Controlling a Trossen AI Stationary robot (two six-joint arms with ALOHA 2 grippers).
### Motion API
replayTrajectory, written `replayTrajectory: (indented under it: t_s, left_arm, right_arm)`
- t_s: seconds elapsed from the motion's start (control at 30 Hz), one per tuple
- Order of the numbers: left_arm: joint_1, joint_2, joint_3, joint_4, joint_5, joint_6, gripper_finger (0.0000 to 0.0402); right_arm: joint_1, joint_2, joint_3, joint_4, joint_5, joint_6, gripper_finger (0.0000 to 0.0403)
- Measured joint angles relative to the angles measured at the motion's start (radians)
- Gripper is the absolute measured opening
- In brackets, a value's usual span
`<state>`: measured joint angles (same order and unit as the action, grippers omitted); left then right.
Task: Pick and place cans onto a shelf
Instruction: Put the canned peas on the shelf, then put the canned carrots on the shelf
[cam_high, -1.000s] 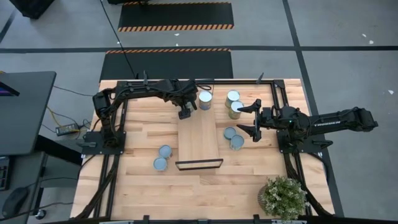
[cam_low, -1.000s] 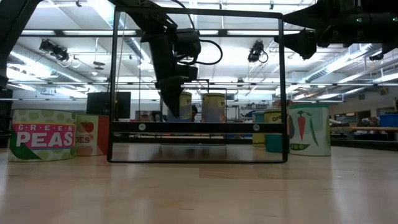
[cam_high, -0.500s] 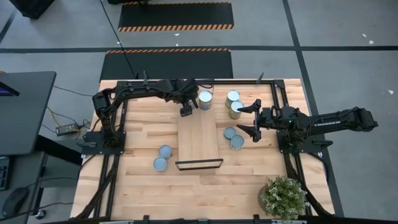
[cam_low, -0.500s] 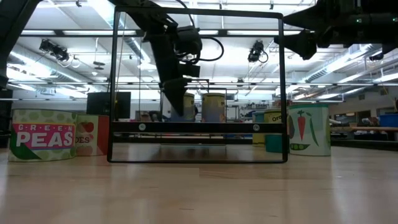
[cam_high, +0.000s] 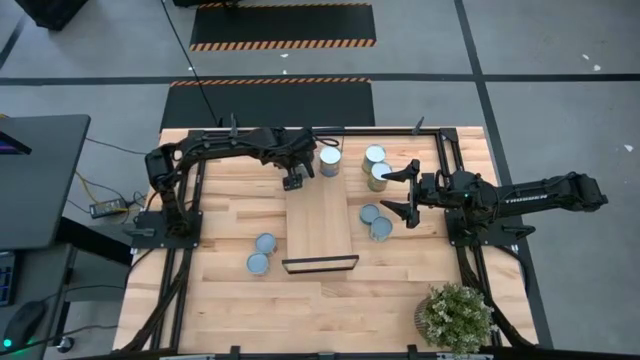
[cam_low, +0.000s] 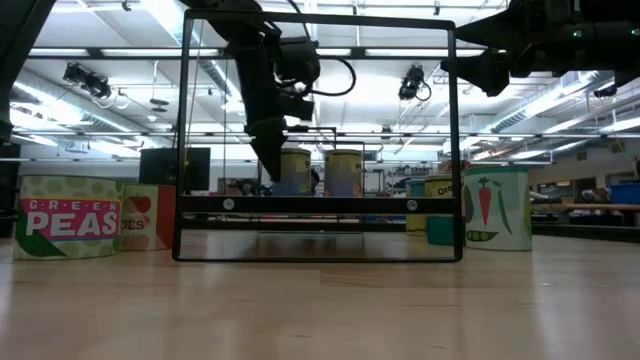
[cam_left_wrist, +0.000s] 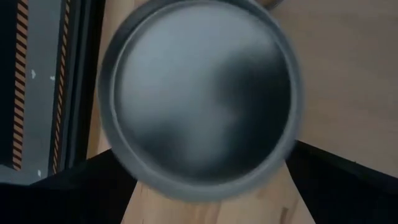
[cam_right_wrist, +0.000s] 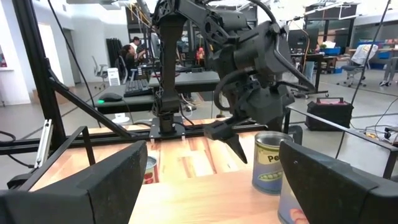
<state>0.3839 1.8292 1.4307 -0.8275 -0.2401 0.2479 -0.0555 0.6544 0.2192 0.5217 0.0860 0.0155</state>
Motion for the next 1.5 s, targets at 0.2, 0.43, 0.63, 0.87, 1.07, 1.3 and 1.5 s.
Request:
replayTrajectory:
  t_s: [0.2,0.43,0.63,0.87,1.07,1.3,1.5]
  left_arm:
    - [-0.012,-0.067,0.000,-0.024,0.008,0.016,0.0393]
    - [-0.013,-0.148,0.000,-0.016,0.008,0.012,0.0393]
    - [-0.020,-0.190,0.001,-0.017,0.008,-0.156,0.0393]
    - [-0.030,-0.193,0.001,-0.129,0.012,-0.320,0.0393]
    - [-0.095,-0.214,0.001,-0.122,0.014,-0.335,0.0393]
    - [-0.227,-0.236,0.001,-0.029,0.017,-0.314,0.0393]
    - [-0.293,-0.258,-0.102,0.145,-0.003,-0.239,0.0393]
  right_arm:
    - [0.000,0.000,0.000,-0.003,0.000,0.003,0.0372]
    - [0.000,0.000,0.000,-0.002,0.001,-0.009,0.0372]
    - [0.000,0.000,0.000,-0.038,0.019,-0.008,0.0372]
    - [0.000,0.000,0.000,-0.089,0.127,-0.008,0.0372]
    - [0.000,0.029,0.000,-0.119,0.173,0.008,0.0372]
    - [-0.001,0.182,0.051,-0.128,0.263,0.037,0.0372]
    - [0.000,0.326,0.171,-0.253,0.352,0.067,0.0372]
